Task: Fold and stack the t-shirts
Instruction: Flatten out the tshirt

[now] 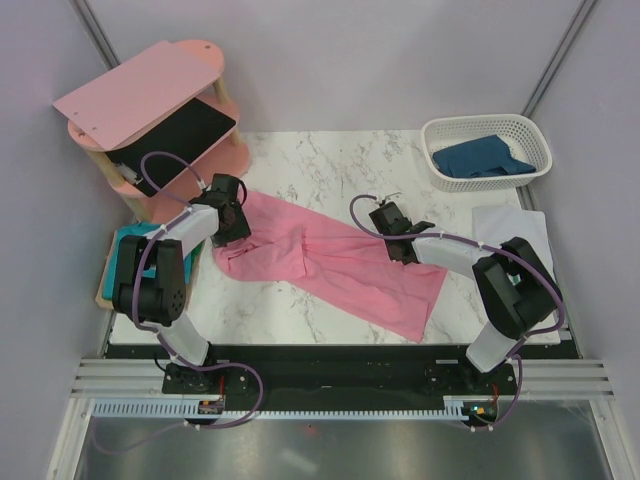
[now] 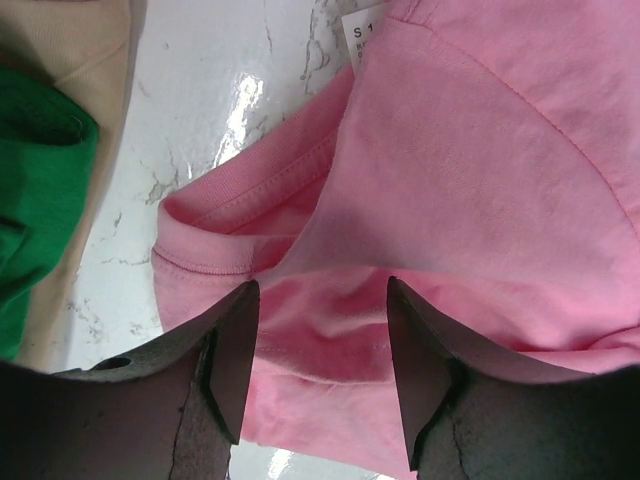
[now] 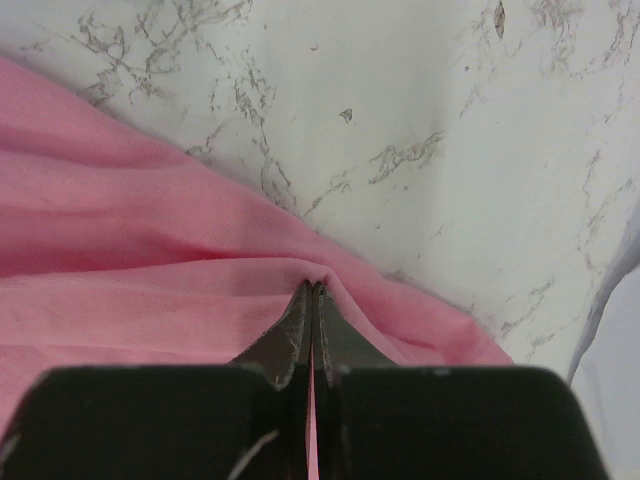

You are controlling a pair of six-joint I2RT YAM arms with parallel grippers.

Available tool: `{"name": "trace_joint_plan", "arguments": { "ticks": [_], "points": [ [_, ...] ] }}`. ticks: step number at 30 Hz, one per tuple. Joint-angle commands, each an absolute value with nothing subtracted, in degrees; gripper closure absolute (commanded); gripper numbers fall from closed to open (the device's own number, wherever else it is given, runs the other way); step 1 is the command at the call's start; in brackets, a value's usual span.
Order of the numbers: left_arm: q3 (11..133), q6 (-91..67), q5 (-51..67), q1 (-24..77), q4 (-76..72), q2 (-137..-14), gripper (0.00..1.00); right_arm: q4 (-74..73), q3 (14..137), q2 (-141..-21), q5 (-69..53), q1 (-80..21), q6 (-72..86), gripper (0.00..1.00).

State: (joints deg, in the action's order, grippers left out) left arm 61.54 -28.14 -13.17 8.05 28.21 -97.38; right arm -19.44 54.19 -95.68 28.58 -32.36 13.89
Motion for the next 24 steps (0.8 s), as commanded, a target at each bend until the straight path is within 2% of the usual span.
{"name": "trace_joint_plan", "arguments": {
  "ticks": [1, 15, 16, 18, 19, 20, 24],
  "points": [
    [61.9, -29.4, -15.2, 7.7, 26.0, -95.8, 0.39, -18.2, 54.1, -94.5, 28.6, -32.1, 14.9, 1.00],
    [59.8, -29.8, -16.4, 7.7, 22.9, -97.2, 0.40, -17.9, 54.2, -96.3, 27.7, -32.1, 15.3, 1.00],
    [60.0, -29.8, -16.3, 7.6, 22.8, -97.7, 0.47, -17.9, 54.2, -96.2, 27.7, -32.1, 15.3, 1.00],
    [60.3, -29.6, -15.6, 7.6, 22.5, -98.0, 0.67, -17.9, 54.2, -96.2, 27.6, -32.1, 15.3, 1.00],
    [60.5, -29.5, -15.3, 7.6, 22.5, -97.8, 0.93, -17.9, 54.3, -96.2, 27.6, -32.1, 15.4, 1.00],
    [60.5, -29.5, -15.0, 7.7, 22.5, -97.1, 0.98, -17.9, 54.3, -96.2, 27.6, -32.1, 15.4, 1.00],
    [59.9, -29.4, -15.0, 7.7, 22.4, -94.5, 0.98, -17.9, 54.4, -96.2, 27.5, -32.1, 15.4, 1.00]
  ]
}}
